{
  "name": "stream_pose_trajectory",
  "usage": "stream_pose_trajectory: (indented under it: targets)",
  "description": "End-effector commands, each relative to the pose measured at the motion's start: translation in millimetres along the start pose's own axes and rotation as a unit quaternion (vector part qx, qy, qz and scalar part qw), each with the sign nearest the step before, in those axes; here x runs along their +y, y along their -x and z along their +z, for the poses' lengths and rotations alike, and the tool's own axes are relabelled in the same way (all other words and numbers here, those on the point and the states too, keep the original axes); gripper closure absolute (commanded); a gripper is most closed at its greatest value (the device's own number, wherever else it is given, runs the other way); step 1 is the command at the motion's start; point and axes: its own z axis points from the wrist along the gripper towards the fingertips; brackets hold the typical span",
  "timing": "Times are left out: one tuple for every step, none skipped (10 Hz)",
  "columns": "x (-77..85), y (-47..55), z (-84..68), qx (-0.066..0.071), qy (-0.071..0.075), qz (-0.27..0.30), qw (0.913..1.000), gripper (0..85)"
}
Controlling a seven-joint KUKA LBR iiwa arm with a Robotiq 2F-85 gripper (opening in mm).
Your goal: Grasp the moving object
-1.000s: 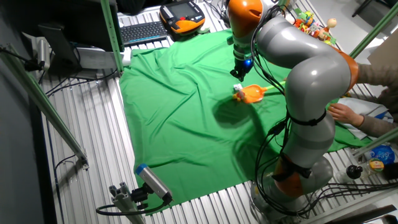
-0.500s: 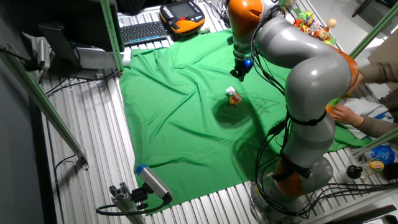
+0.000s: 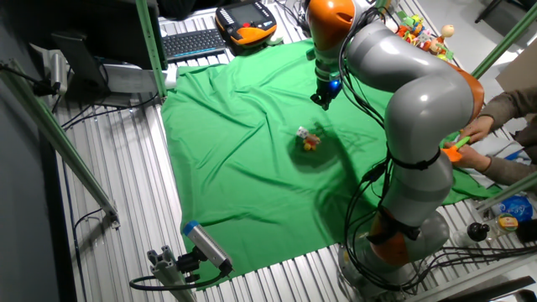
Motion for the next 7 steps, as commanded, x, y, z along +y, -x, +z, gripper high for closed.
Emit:
stream_pose_trajectory:
  targets:
    - [-0.2,0.0,-0.1,-0.026,0.047,0.01,0.9985,85.0]
    - [-0.2,0.0,-0.1,-0.019,0.034,0.009,0.9992,85.0]
    - [-0.2,0.0,-0.1,-0.014,0.029,0.005,0.9995,85.0]
    - [-0.2,0.0,-0.1,-0.008,0.039,0.011,0.9991,85.0]
    - [-0.2,0.0,-0.1,0.002,0.033,0.017,0.9993,85.0]
    - [-0.2,0.0,-0.1,0.02,0.024,0.016,0.9994,85.0]
    - [-0.2,0.0,-0.1,0.033,0.019,0.024,0.999,85.0]
